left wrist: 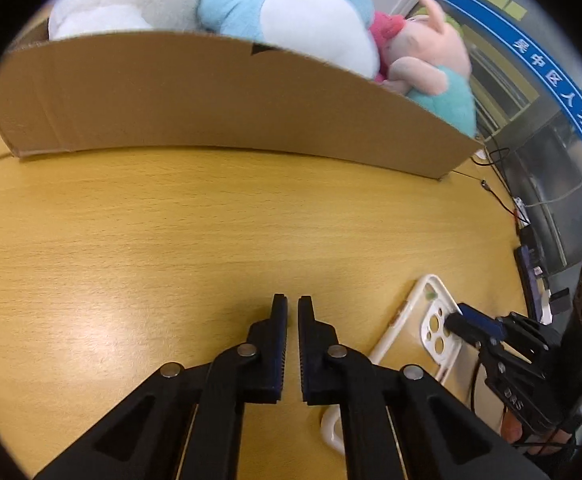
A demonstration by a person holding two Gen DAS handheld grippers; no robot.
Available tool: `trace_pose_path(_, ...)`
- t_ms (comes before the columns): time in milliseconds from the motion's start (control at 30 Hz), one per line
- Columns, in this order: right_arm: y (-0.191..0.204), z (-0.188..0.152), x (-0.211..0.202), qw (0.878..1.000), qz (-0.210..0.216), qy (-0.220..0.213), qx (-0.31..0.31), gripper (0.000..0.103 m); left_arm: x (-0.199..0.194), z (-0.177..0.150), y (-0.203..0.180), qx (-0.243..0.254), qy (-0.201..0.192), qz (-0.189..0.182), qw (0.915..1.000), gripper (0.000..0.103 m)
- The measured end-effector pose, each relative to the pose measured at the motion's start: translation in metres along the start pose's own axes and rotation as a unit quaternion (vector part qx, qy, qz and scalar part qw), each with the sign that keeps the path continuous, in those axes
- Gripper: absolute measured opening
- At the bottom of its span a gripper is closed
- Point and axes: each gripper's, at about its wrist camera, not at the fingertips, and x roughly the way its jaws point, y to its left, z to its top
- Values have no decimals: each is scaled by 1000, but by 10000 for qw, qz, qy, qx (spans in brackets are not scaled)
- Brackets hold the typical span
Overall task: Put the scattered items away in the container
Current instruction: 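Lower both tools to the clear phone case with white rim, then grasp the phone case rim with both grippers and lift it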
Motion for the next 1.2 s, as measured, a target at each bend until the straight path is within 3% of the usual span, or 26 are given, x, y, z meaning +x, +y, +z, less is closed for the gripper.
trace_pose_path(133,-14,5,-4,9982,-303,-188,476,9,-15,-21,-15,191,110,-379,9990,10)
trace_pose_path(300,-21,6,-1,9943,-549,-308,864,9,7,-37,-29,99,487,-251,9984,12)
trace_pose_path(400,-13,2,-4,9937,-682,-344,817,10,16,-34,-32,-40,431,-176,9989,11)
trace_pose_path(567,-4,-14,-12,9964,-538,-219,616,12,15,-31,-27,1,380,45,9993,7)
trace_pose_path(733,-2,-29,-21,9983,43,-86,578,18,9,-31,-18,-81,354,54,9993,6)
trace_pose_path(900,-10,-24,-21,9977,-62,-100,668,27,8,-33,-18,-129,278,61,9995,9)
trace_pose_path(1033,-5,-16,-10,9984,-183,-26,529,27,8,-33,-20,-24,234,114,9997,9)
trace_pose_path(1100,1,-14,-6,9988,-325,-86,356,15,8,-34,-24,103,240,166,9995,9)
trace_pose_path(1200,7,-13,-4,9987,-436,-97,244,12,7,-34,-24,149,217,255,9993,8)
